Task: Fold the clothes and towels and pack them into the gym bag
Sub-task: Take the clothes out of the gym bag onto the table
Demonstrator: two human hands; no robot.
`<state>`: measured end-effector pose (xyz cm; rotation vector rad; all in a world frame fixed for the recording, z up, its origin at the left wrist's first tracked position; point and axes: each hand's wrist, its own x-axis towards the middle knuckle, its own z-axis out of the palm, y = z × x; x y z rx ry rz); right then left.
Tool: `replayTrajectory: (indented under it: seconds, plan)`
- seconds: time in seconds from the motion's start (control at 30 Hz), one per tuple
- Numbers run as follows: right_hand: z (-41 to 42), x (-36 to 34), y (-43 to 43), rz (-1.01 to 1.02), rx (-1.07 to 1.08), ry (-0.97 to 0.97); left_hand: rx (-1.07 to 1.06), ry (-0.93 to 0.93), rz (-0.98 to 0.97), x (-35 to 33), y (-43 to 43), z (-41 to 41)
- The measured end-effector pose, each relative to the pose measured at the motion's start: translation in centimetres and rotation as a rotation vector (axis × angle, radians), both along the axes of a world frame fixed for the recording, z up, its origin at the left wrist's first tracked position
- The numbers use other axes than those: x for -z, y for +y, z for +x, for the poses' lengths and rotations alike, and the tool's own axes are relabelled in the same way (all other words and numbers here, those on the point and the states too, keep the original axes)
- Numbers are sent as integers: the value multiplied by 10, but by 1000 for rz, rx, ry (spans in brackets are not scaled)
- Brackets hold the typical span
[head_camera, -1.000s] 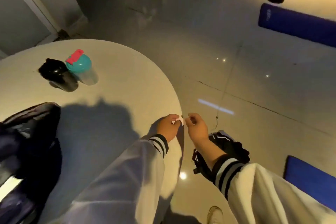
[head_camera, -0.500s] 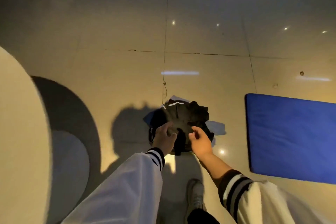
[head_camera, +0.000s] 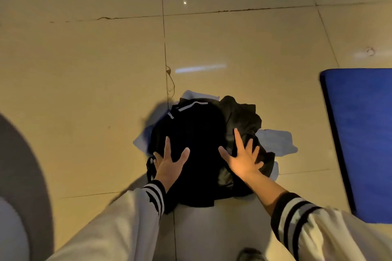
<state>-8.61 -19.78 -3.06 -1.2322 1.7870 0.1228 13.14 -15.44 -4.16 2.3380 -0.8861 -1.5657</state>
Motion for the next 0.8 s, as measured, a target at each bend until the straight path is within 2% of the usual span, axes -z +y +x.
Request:
replayTrajectory:
  seconds: [0.07,0.13,0.2,0.27,0.53,0.8]
  plan:
    - [4,30,0,-23,28,-50,-47,88,-69,23,1,-2]
    - [14,52,8,-139,95,-114,-101,153,-181,32,2,-12]
    - [24,53,18,-229,202,-311,-122,194,-263,33,4,-22]
    - [33,35,28,-237,294,-478,-99,225,-303,24,5,-32]
    - [44,-94,32,-165,302,-535,-148,302,-279,-89,15,-48]
    - [64,-269,41,-165,308,-542,-196,294,-320,-273,20,-34]
